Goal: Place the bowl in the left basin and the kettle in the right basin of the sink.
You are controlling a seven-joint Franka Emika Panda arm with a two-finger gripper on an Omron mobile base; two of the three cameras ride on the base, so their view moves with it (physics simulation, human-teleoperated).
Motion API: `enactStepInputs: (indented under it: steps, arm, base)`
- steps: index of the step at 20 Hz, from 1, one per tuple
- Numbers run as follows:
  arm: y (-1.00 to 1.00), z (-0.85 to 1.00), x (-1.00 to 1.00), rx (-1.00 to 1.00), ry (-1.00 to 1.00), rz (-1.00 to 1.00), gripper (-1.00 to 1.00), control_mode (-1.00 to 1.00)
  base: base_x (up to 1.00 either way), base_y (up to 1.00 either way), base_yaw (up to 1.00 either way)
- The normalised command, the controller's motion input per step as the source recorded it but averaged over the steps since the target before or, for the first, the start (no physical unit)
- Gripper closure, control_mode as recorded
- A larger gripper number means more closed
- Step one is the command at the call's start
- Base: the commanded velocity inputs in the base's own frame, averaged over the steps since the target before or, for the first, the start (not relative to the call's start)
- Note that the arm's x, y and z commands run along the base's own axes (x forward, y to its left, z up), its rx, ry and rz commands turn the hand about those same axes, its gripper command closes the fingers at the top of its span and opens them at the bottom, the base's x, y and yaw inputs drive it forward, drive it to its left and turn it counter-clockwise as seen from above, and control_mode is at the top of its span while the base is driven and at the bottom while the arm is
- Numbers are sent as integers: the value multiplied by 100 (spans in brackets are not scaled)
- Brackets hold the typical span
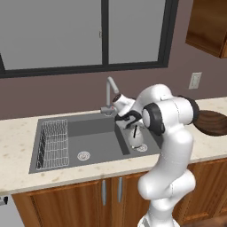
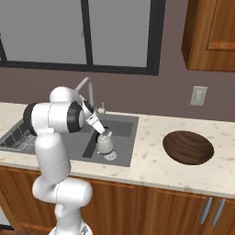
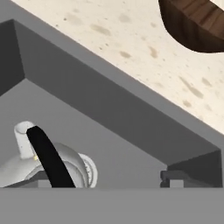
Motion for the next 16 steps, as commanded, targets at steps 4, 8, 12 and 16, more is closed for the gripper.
enactStepInputs:
  steps: [4, 8, 12, 16]
  arm:
    - [0, 44, -55, 1, -14, 0, -100, -100]
    - [0, 34, -40, 6, -10, 0, -100, -100]
    - [0, 8, -28, 5, -4, 0, -100, -100]
    - [0, 0, -20, 4, 0, 0, -100, -100]
  base:
    - [0, 0, 0]
    - [0, 0, 0]
    - [0, 0, 0]
    - [0, 0, 0]
